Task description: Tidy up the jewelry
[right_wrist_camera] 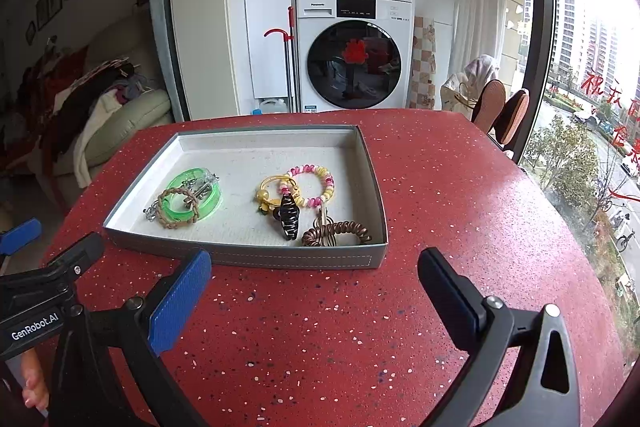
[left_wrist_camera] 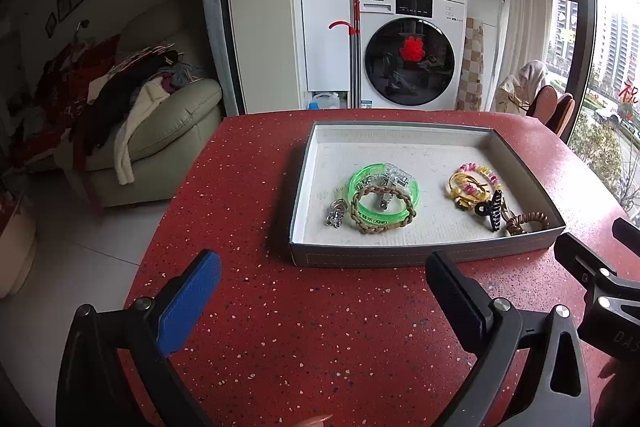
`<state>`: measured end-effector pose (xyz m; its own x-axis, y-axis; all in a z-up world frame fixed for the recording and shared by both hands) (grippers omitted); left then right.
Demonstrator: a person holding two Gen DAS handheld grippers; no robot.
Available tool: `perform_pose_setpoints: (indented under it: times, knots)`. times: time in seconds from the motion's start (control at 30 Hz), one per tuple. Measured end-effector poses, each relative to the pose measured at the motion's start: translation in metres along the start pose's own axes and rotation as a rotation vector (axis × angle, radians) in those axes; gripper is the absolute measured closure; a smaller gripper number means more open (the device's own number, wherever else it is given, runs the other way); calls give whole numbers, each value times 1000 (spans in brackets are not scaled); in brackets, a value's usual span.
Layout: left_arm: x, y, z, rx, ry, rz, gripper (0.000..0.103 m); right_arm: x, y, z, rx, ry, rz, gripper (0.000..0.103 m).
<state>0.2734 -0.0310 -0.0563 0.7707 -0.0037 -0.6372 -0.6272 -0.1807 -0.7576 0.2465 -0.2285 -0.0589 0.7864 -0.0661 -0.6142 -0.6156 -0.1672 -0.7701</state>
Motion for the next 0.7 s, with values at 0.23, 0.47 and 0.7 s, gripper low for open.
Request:
perform_pose_setpoints:
  times: [0.23, 0.47, 0.7]
  knots:
    - [-10, 4, 2, 9, -19, -28, 0, -7, 1, 1, 16, -12, -9, 0]
    - [-14, 7, 2, 13, -26, -24, 0, -7, 0, 2, 17, -16, -9, 0]
    - [-17, 7, -1, 20, -25, -28, 0, -7, 0, 2, 17, -15, -9, 0]
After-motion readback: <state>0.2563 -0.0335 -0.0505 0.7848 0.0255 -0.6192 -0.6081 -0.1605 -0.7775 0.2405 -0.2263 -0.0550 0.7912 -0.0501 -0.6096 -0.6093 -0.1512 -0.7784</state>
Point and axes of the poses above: each gripper's, at about its wrist camera, not at the fingertips, and x roughly the way its jaws point, z to its left, y to its underside, the point moved 10 cm from there along x, roughly the way its jaws point, and after that the axes turned 13 degrees about -x, right-handed, at the moved point
